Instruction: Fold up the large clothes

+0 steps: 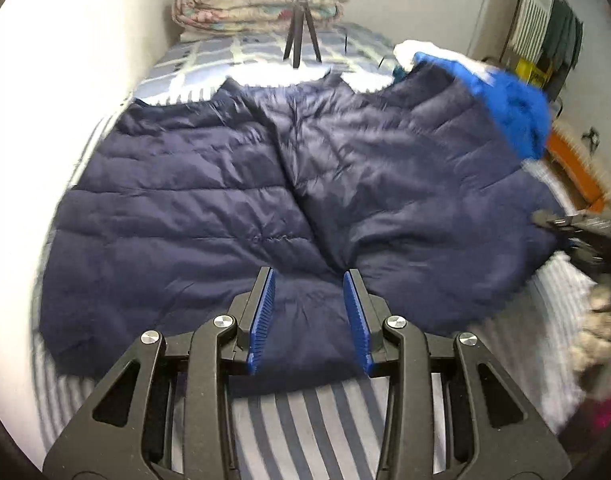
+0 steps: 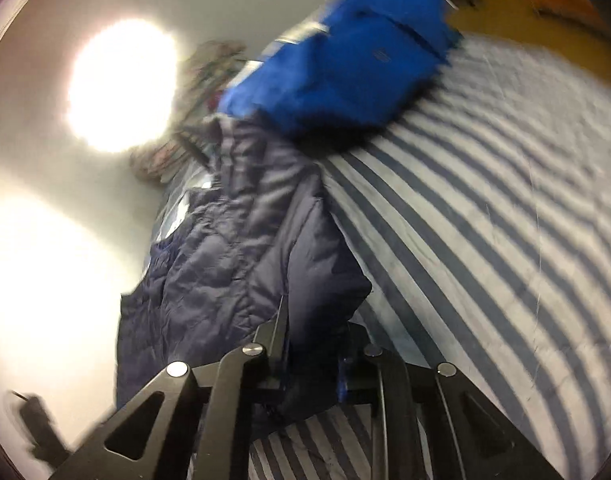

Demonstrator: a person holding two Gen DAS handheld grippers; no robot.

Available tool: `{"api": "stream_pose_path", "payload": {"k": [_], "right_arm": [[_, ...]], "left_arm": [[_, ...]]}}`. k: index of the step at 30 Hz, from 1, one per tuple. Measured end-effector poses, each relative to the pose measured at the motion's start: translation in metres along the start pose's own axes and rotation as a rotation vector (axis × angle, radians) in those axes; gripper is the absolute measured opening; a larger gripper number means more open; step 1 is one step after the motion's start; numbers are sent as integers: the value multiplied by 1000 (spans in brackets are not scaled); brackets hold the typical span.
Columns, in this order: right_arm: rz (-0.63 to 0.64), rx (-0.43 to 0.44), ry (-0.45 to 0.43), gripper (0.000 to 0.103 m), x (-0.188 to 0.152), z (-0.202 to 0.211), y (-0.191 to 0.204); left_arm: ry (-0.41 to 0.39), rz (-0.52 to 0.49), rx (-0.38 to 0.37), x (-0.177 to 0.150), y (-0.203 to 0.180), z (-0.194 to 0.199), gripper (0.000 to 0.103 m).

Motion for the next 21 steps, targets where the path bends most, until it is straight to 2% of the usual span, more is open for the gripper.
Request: {"api": "stream_pose_path", "payload": {"k": [4,6,9,12,16,21], "right_arm": [[139,8,-46,11,8,15,40],[169,39,-59,11,9,21,58],[225,76,-84,10,8,29,89],[304,102,-105,10,4,35,123],[402,140,-116,10,-7,33,171],[528,215,-106,10,-30,21,236]], "left_arm": [[-44,25,-46,-1,1,58,37],[-73,28,-37,-7,8,79,37],[-80,38,-5,-19,30,95,37],[-114,88,39,-15,59,109,37],[-178,189,20,-6,89,132,37],[-275,230,3,4,103,166,37]]}}
Point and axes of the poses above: each gripper's, at about its wrist camera, not at the fingertips, and z roughly against the way its jaws point, y to its left, x to its top, the point moved 8 cm from there along -z, roughly the way its jaws point, and after that the axes turned 1 degree about z, right-handed, at the moved point
